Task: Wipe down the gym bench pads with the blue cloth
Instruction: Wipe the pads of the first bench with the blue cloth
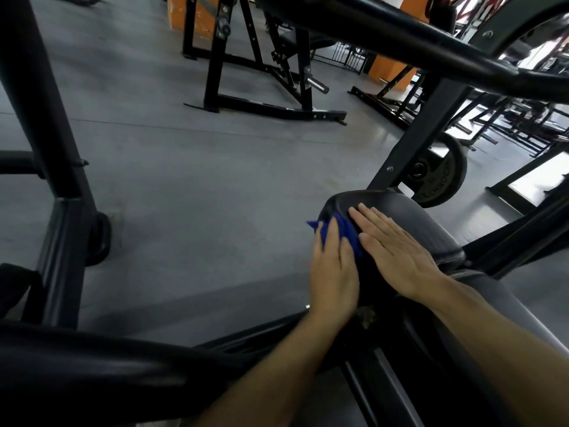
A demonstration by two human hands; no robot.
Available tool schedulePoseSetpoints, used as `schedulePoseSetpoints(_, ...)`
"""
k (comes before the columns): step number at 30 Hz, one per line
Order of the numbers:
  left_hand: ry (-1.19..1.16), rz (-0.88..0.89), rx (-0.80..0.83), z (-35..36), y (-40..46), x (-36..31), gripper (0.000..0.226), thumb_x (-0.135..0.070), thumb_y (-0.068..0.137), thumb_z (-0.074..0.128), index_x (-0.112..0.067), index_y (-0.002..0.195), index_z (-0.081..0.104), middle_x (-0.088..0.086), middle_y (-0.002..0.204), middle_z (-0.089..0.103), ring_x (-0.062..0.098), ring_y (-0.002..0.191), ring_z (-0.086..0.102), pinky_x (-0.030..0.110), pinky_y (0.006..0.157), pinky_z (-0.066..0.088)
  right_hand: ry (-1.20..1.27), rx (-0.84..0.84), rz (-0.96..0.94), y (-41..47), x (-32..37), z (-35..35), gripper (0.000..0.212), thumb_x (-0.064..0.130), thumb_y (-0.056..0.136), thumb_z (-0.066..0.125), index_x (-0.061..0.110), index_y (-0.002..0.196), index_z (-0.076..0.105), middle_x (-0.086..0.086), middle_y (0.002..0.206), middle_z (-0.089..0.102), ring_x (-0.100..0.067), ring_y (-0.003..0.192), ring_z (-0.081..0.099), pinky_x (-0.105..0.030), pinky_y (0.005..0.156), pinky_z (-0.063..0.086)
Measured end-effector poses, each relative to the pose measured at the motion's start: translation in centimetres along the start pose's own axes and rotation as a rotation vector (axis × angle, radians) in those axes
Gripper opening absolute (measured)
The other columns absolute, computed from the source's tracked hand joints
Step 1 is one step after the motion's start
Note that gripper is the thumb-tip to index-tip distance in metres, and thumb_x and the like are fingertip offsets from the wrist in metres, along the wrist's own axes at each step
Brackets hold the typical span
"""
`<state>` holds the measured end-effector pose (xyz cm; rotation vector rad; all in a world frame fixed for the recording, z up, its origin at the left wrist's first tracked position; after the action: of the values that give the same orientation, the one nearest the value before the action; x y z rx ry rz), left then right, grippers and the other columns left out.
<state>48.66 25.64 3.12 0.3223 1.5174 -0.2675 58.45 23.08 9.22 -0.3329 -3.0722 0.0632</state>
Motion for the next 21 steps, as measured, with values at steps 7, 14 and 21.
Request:
schedulePoseSetpoints(7, -0.066, -0.049, -0.097, -0.3, -0.4, -0.5, 0.048, -0.031, 0.112, 0.032, -0.03, 0.159, 0.029, -0.011, 0.158, 0.031, -0.004, 0.135, 0.033, 0.012, 0.111, 0.022, -0.018, 0.074, -0.019, -0.3, 0.1, 0.3, 0.052, 0.036, 0.109, 0.013, 0.031, 0.159, -0.002, 0.014, 0.166, -0.009, 0.001, 0.15, -0.014, -0.027, 0.124, -0.007)
schedulePoseSetpoints(14, 0.106, 0.143, 0.022, 1.8, -5.2, -0.1, 0.052, -0.037, 0.112, 0.025, -0.033, 0.162, 0.009, -0.017, 0.169, 0.001, -0.012, 0.15, -0.002, 0.003, 0.115, 0.002, 0.199, -0.007, -0.107, -4.6, -1.8, -0.1, 0.056, 0.04, 0.102, 0.021, 0.033, 0.158, 0.02, 0.022, 0.164, 0.012, 0.014, 0.147, 0.0, -0.03, 0.127, 0.003)
schedulePoseSetpoints(21, 0.051, 0.043, -0.069, 1.1, -2.4, -0.4, 0.052, -0.031, 0.112, 0.026, -0.025, 0.163, 0.017, -0.005, 0.17, 0.015, 0.007, 0.155, 0.014, 0.011, 0.12, 0.009, 0.247, -0.1, -0.005, -4.7, -2.5, -0.4, 0.057, 0.046, 0.099, 0.022, 0.038, 0.154, 0.032, 0.023, 0.161, 0.023, 0.013, 0.147, 0.009, -0.033, 0.127, 0.008)
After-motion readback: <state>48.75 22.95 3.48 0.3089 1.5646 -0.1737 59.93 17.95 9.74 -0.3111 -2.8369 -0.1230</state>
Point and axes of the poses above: each hand's wrist, its own y-axis towards the middle knuckle, its own z-axis out of the palm, x = y × z, the point moved 10 cm from there along y, towards the middle knuckle
